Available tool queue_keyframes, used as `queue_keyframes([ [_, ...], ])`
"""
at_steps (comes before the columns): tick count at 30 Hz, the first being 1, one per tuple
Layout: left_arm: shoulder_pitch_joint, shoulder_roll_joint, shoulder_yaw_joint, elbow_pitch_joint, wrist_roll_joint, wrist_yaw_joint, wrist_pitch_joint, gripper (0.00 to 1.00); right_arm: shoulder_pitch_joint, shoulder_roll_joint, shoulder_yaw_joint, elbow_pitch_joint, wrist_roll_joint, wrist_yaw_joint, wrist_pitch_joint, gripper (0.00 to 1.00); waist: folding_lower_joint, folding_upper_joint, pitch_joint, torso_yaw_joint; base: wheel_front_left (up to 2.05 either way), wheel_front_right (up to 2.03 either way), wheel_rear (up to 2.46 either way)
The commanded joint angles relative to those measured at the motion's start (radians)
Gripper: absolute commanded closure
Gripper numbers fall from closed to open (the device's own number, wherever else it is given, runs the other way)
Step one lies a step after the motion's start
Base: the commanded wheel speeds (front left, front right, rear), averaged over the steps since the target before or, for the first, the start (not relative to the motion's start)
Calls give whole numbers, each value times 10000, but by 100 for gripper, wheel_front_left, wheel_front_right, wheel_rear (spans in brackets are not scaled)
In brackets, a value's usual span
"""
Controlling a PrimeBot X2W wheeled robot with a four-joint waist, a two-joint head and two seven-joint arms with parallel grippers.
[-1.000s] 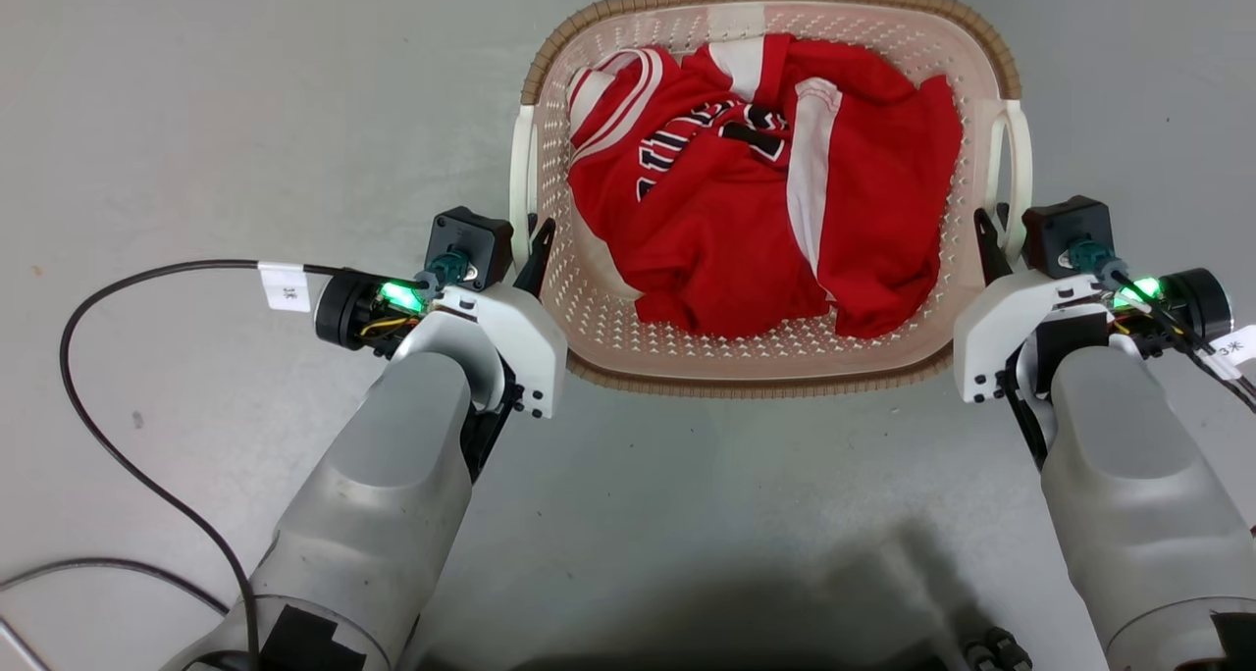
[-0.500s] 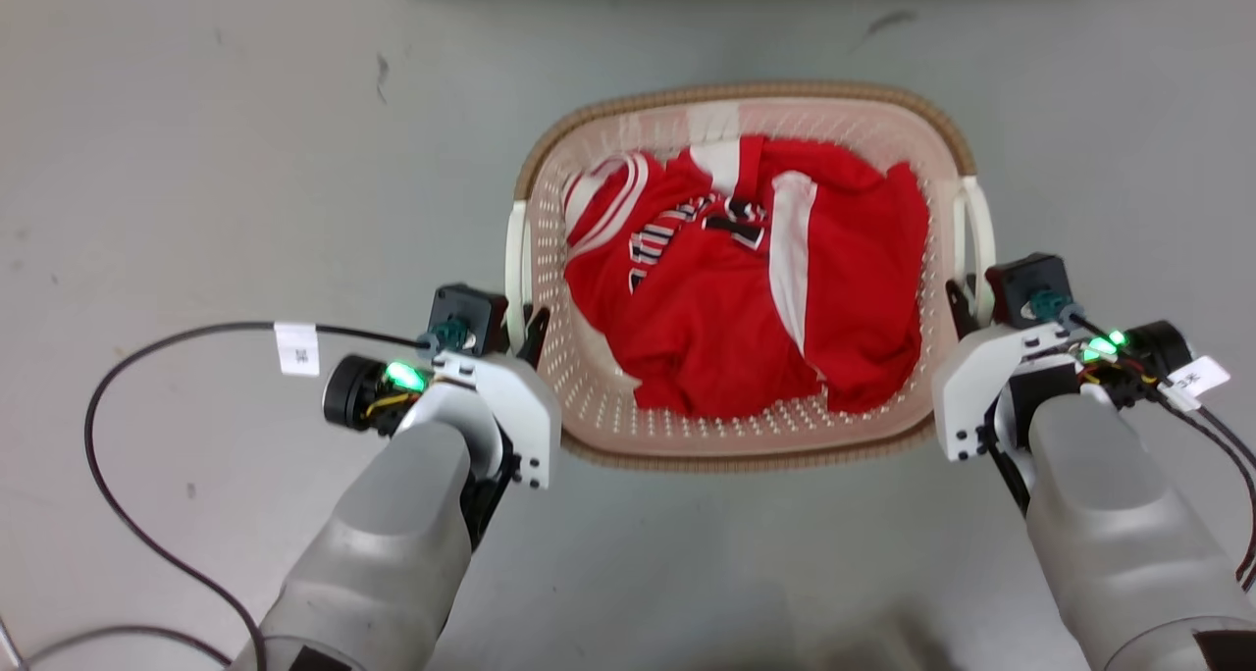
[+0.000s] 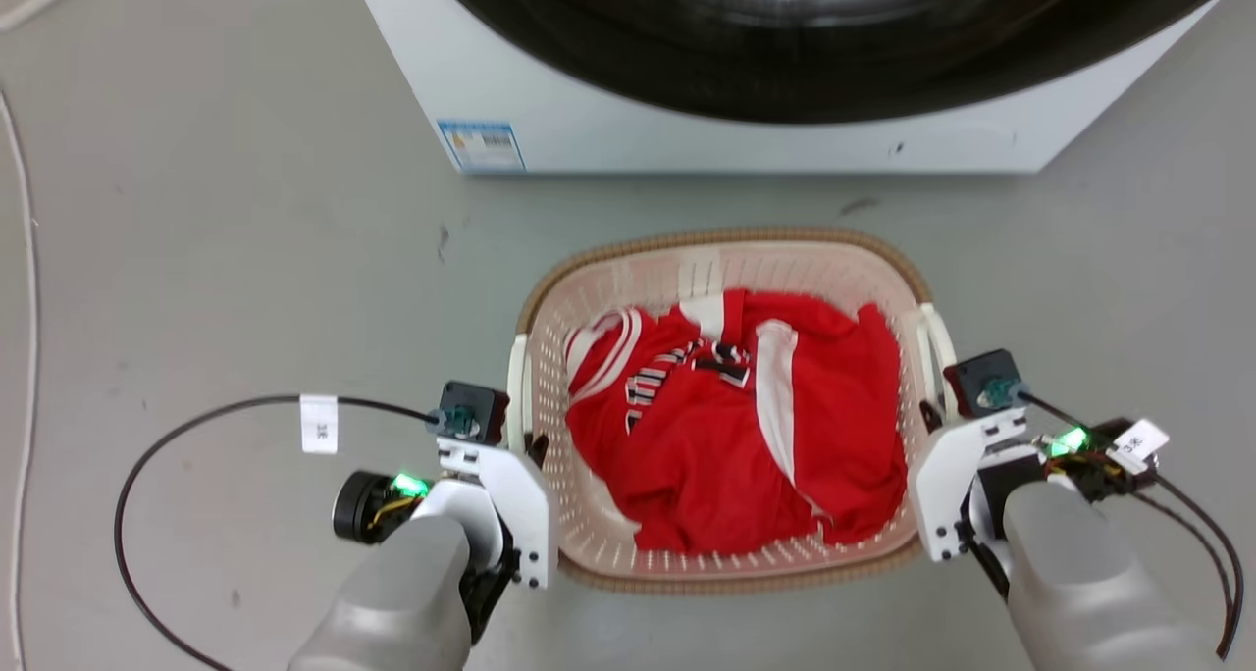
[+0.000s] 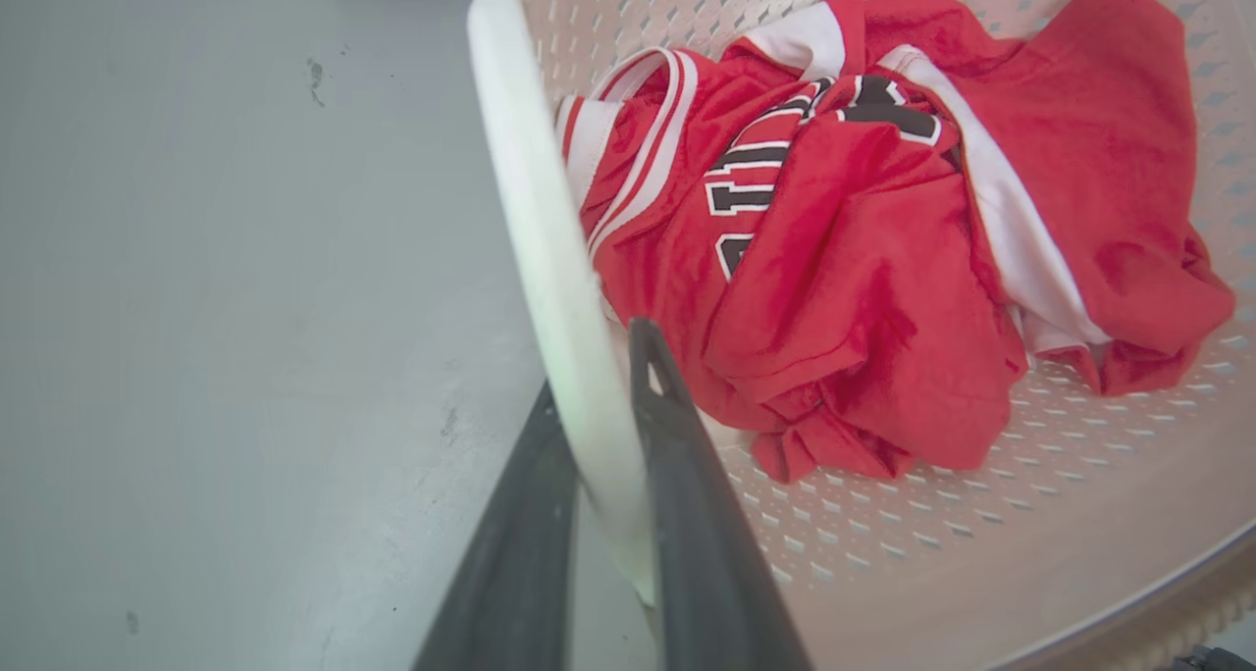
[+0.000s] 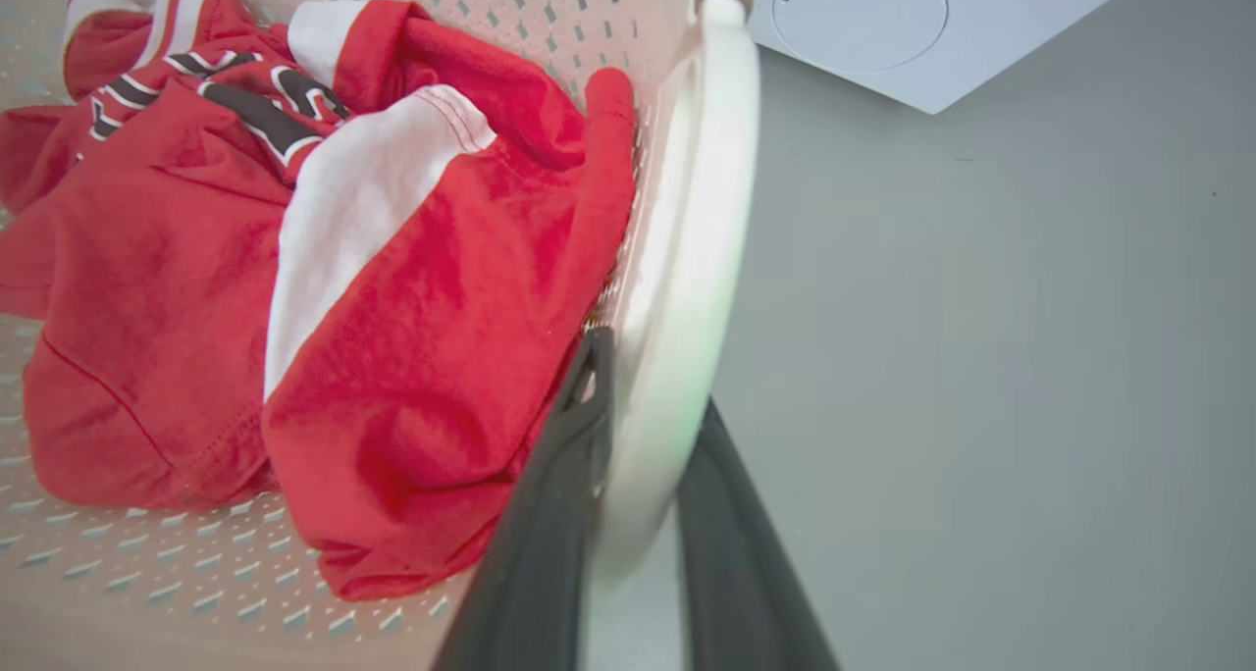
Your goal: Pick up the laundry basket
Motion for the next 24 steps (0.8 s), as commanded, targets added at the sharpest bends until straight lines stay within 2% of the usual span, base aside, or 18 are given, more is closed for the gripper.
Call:
queue_keyframes([
  [1, 197, -39, -156, -24, -100, -13, 135, 100, 222, 141, 201, -13, 116, 0, 126, 100, 1, 0, -643, 32, 0, 0, 0],
  [11, 1175, 206, -885, -225, -1269, -13, 1085, 100, 1050, 147, 2389, -23, 2271, 2, 1263, 100, 1, 0, -2231, -32, 0, 0, 0],
  [24, 2088, 426, -1705, -323, -2221, -13, 1842, 100, 1937, 140, 4294, -29, 4124, 13, 2082, 100, 1, 0, -3716, -70, 0, 0, 0],
])
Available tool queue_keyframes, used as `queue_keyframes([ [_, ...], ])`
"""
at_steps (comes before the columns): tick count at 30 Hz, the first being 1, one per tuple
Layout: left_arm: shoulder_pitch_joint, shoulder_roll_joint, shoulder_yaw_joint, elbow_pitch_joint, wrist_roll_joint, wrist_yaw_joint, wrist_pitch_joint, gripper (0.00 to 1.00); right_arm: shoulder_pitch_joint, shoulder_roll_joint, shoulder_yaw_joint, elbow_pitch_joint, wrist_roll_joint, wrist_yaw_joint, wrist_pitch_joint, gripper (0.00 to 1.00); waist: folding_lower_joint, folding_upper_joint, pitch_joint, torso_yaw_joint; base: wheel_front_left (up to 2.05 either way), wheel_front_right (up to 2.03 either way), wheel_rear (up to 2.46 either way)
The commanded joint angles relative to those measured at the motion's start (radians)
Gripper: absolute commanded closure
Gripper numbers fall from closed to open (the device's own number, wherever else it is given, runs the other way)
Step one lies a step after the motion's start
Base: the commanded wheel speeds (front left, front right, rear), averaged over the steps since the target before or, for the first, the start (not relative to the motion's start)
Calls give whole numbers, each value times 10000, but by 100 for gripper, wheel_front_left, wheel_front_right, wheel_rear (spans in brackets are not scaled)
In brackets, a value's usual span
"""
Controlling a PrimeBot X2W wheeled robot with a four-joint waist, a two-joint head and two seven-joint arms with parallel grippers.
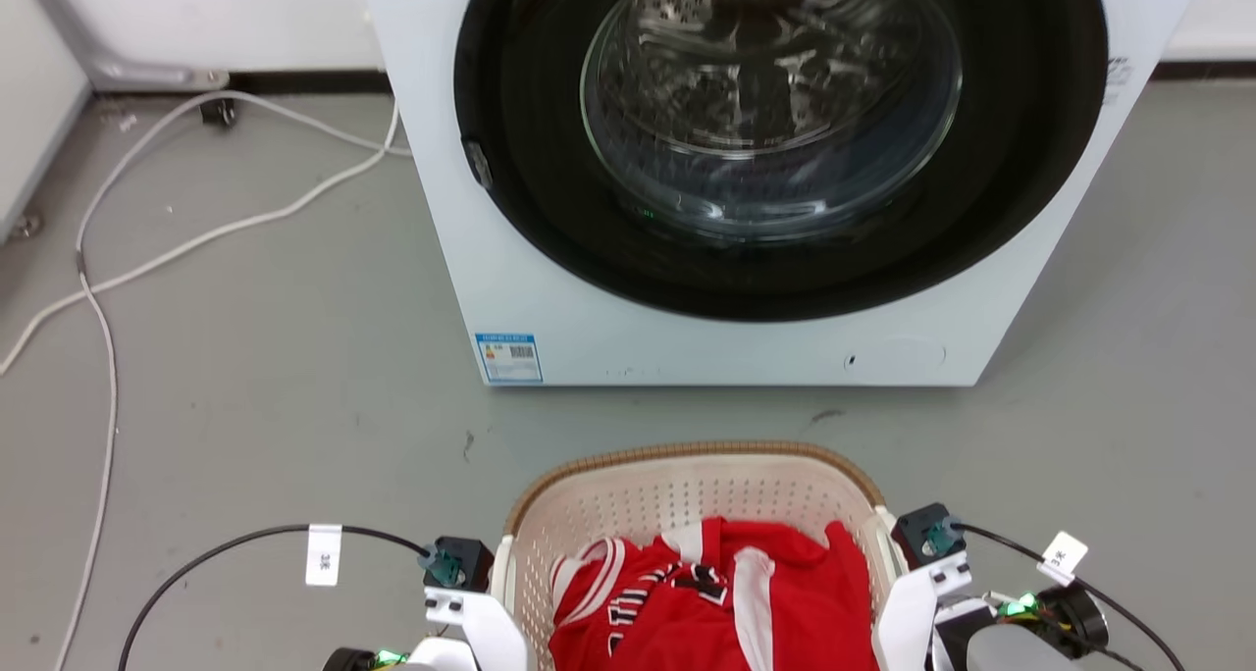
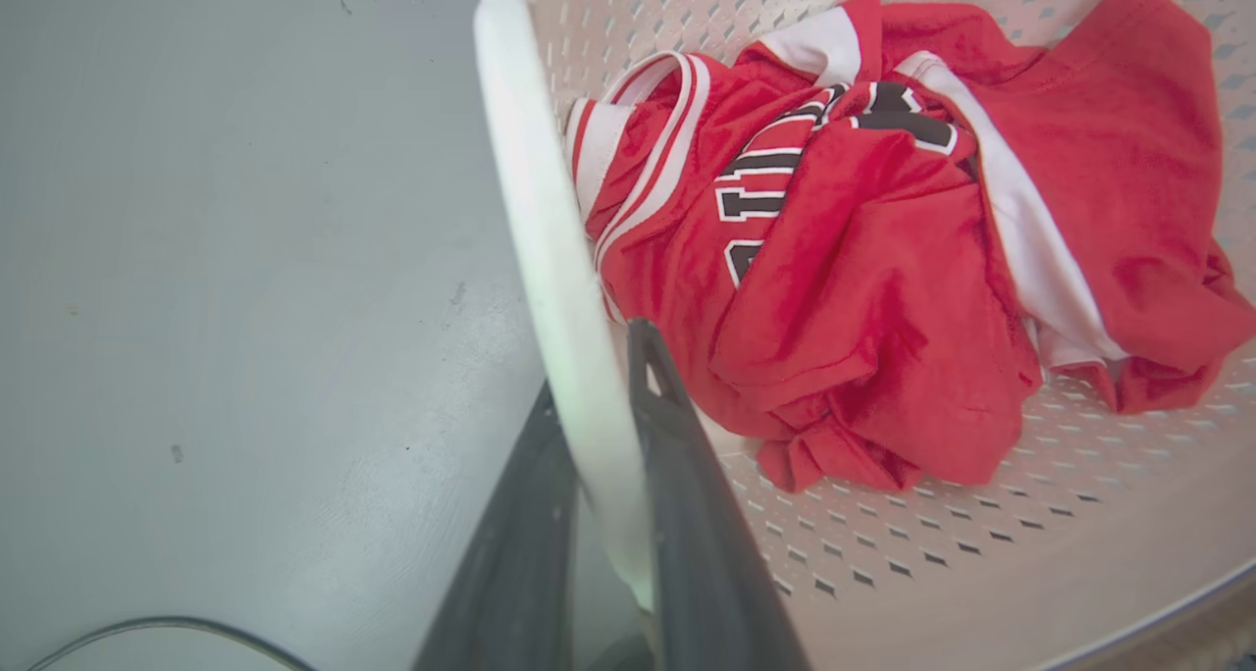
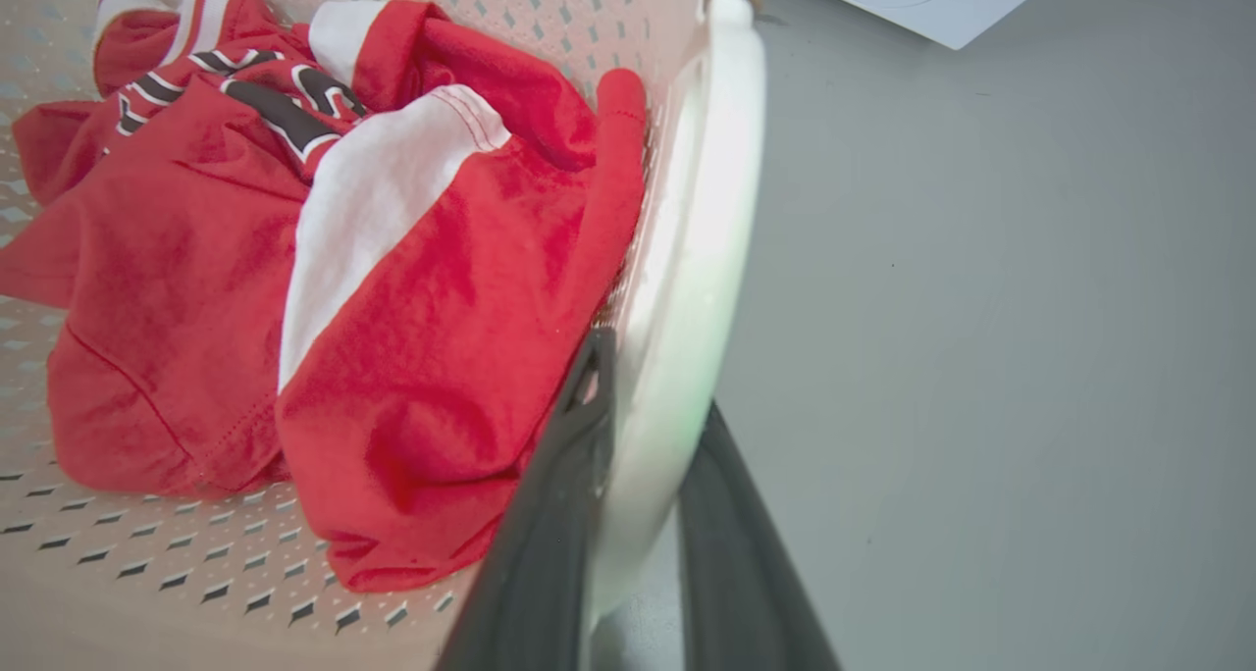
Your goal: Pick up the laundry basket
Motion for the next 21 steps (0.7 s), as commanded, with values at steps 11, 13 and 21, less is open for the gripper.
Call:
queue_keyframes([
  [11, 299, -1, -635, 29, -388, -13, 99, 100, 449, -112, 1256, -147, 1257, 30, 157, 100, 3, -1, -682, -96, 0, 0, 0],
  [13, 343, 8, -718, 52, -460, -11, 116, 100, 511, -164, 1451, -163, 1430, 30, 157, 100, 3, -1, -741, -108, 0, 0, 0],
  [21, 425, 56, -998, 146, -751, -11, 53, 100, 596, -287, 2052, -174, 2069, 30, 131, 100, 3, -1, -889, -152, 0, 0, 0],
])
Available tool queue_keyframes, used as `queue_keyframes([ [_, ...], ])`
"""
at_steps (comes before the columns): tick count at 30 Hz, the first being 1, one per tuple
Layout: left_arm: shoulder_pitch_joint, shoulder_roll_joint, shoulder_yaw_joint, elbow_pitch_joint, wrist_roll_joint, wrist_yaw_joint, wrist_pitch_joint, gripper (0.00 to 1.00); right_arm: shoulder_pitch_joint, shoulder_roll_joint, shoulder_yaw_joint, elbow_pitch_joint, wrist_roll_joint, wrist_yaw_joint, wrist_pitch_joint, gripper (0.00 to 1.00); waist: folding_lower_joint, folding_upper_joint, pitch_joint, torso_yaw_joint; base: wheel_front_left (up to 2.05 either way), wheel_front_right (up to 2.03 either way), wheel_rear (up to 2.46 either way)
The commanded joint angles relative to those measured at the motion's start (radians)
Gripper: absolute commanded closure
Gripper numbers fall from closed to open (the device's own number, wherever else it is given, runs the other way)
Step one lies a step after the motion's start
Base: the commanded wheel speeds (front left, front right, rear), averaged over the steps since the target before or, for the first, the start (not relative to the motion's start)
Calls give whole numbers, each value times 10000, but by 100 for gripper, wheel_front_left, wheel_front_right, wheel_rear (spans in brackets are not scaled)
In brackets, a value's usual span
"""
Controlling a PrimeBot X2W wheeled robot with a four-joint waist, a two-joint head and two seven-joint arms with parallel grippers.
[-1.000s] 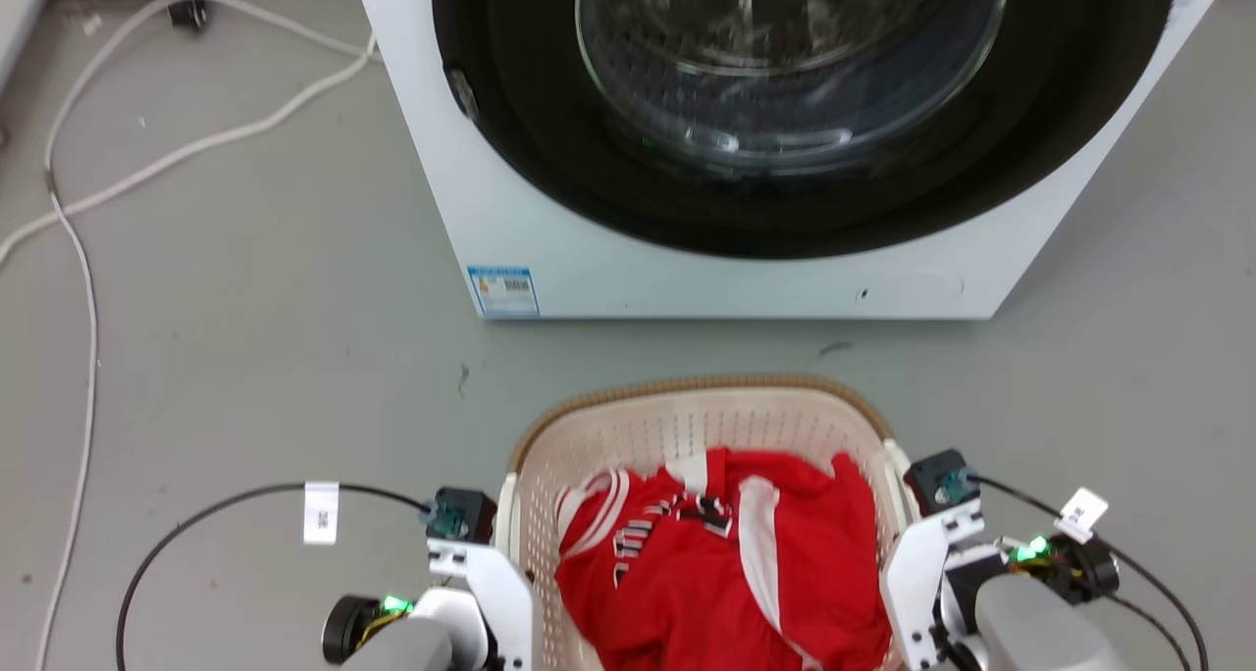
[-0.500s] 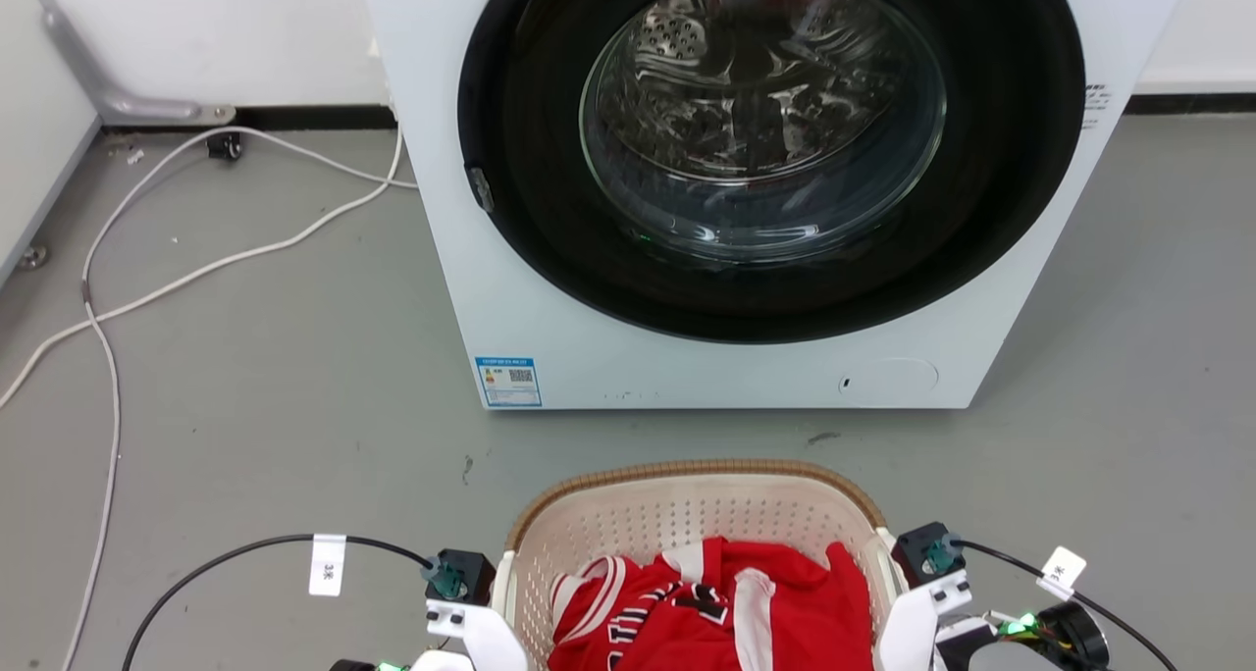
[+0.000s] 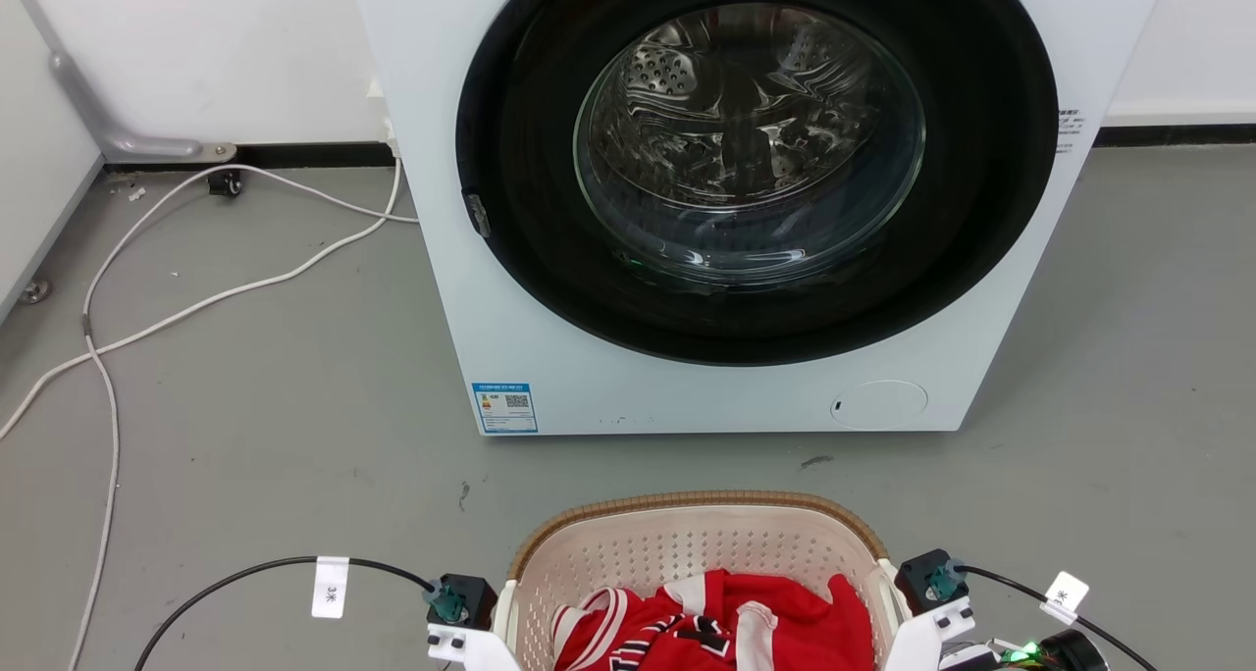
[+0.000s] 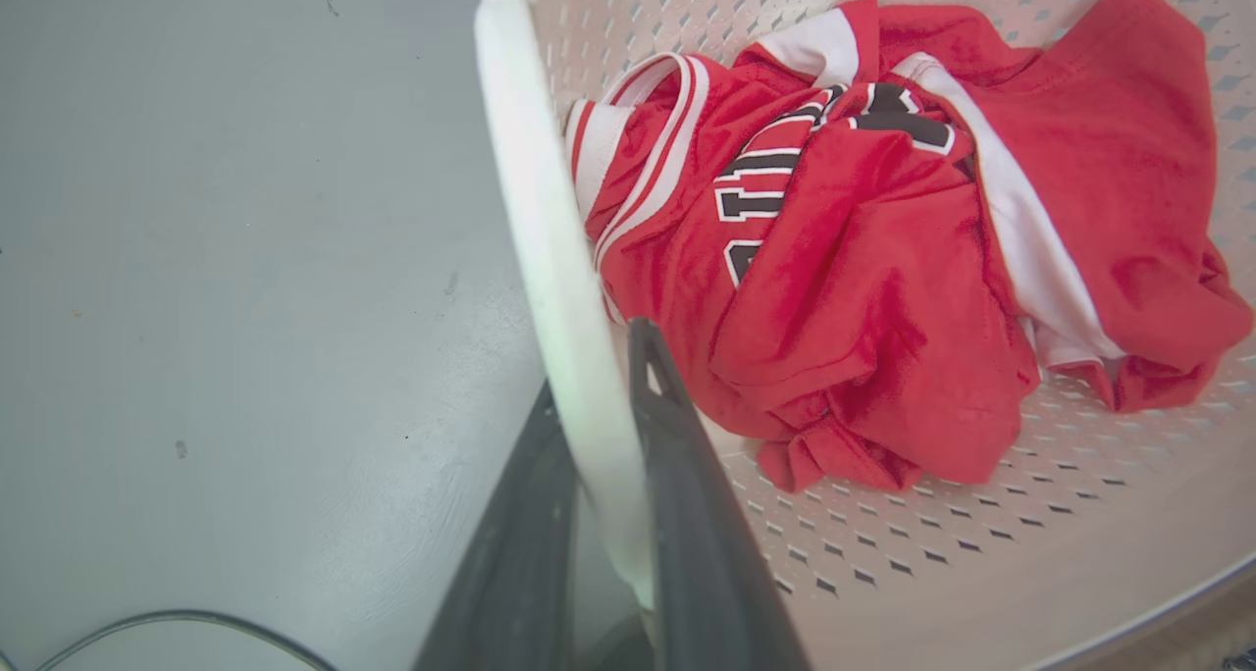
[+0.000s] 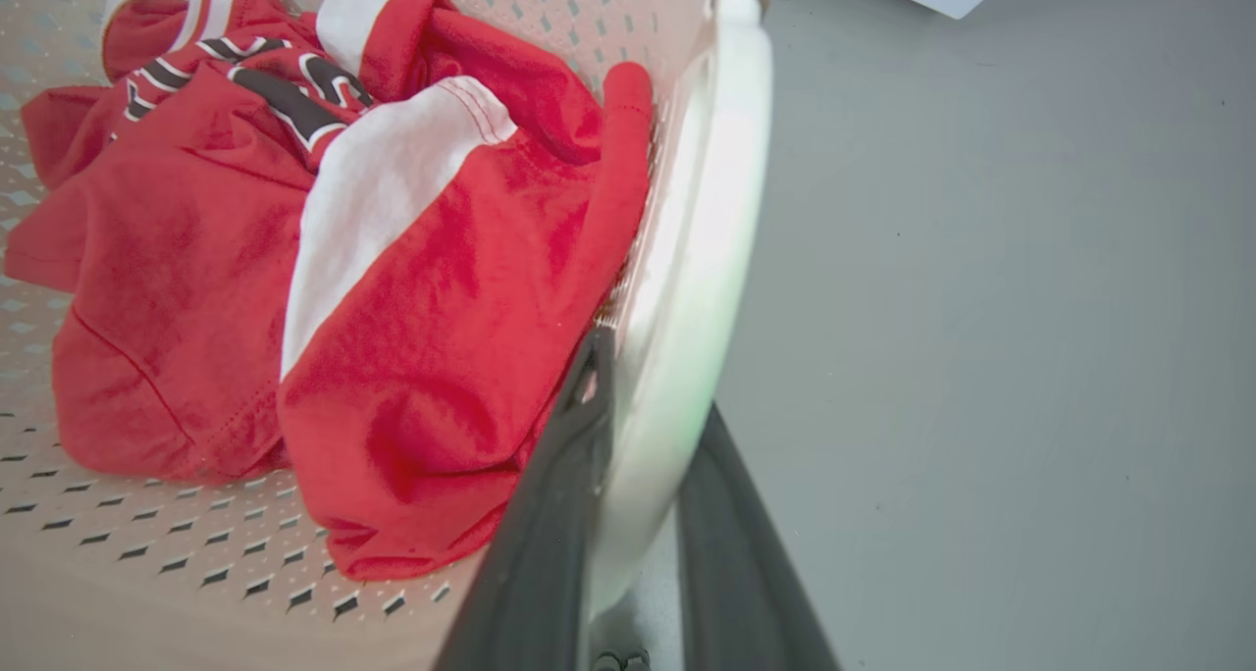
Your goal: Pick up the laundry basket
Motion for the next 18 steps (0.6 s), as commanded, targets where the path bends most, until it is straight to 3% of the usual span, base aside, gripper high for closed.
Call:
queue_keyframes([
  [1, 76, 5, -64, -6, -9, -10, -47, 100, 45, 19, 100, -106, 33, 28, -49, 100, 1, -1, -11, -3, 0, 0, 0],
  [18, -73, 62, -570, 96, -493, -10, -152, 100, -49, -114, 1001, -72, 960, 28, -192, 100, 1, -1, -75, -31, 0, 0, 0],
])
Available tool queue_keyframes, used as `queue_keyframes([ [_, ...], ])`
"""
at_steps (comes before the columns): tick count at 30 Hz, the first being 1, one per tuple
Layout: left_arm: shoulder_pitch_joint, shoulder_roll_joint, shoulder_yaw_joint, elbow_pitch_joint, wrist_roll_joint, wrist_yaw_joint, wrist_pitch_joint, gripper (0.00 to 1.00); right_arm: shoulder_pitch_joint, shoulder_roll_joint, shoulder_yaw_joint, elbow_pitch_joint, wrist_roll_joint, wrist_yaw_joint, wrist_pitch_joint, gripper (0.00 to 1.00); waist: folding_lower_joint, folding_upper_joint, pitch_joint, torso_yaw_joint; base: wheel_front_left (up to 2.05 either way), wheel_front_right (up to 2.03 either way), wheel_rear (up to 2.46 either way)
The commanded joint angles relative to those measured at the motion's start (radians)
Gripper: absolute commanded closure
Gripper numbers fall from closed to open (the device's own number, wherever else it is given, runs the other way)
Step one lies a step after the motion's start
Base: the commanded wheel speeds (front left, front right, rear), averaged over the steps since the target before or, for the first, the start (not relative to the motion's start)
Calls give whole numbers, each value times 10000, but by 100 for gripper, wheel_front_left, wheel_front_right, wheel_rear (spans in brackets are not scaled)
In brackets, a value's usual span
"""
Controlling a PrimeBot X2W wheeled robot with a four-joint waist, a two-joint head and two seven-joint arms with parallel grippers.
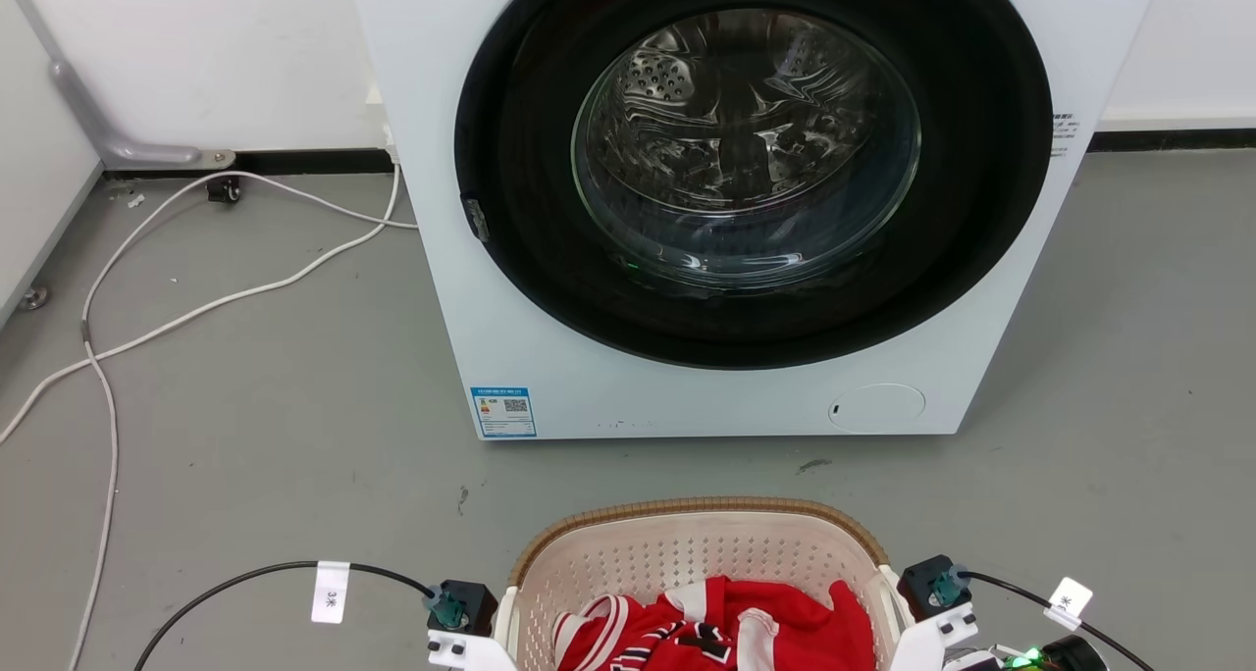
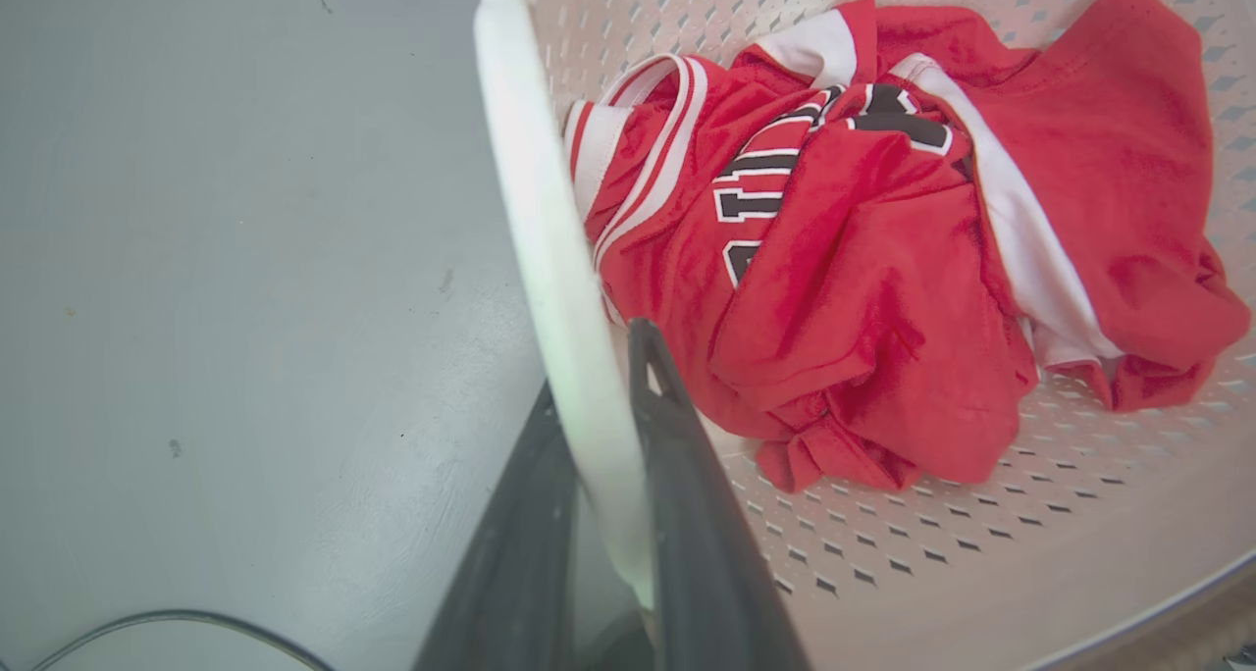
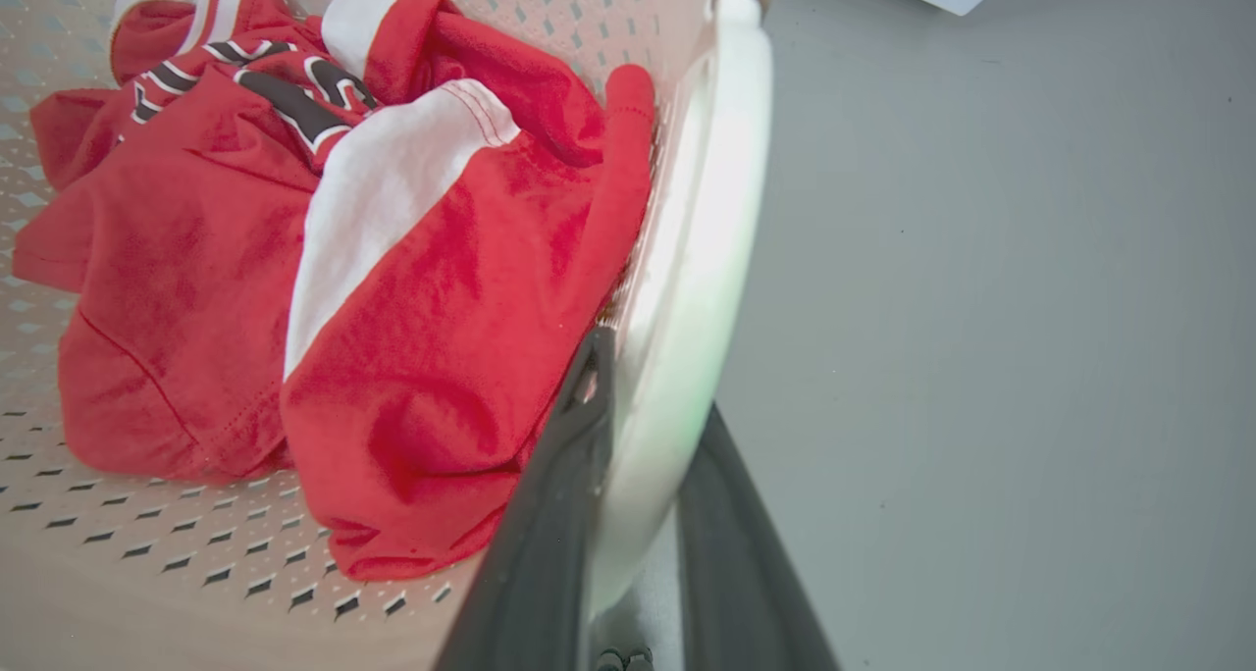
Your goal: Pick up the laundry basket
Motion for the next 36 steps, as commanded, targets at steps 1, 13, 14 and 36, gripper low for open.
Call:
queue_keyframes([
  [1, -83, 19, -74, -6, -15, -8, -47, 100, -77, 25, 90, -72, 58, 28, -82, 100, 0, -1, 9, 0, 0, 0, 0],
  [13, -171, 43, -364, 44, -319, -8, -122, 100, -142, -46, 509, -35, 503, 28, -132, 100, 0, -1, 28, 15, 0, 0, 0],
  [14, -179, 45, -384, 48, -338, -8, -129, 100, -149, -50, 539, -33, 536, 28, -137, 100, 0, -1, 27, 16, 0, 0, 0],
  [36, -319, 94, -861, 133, -818, -8, -302, 100, -198, -88, 1090, -2, 1120, 28, -203, 100, 0, -1, 33, 8, 0, 0, 0],
])
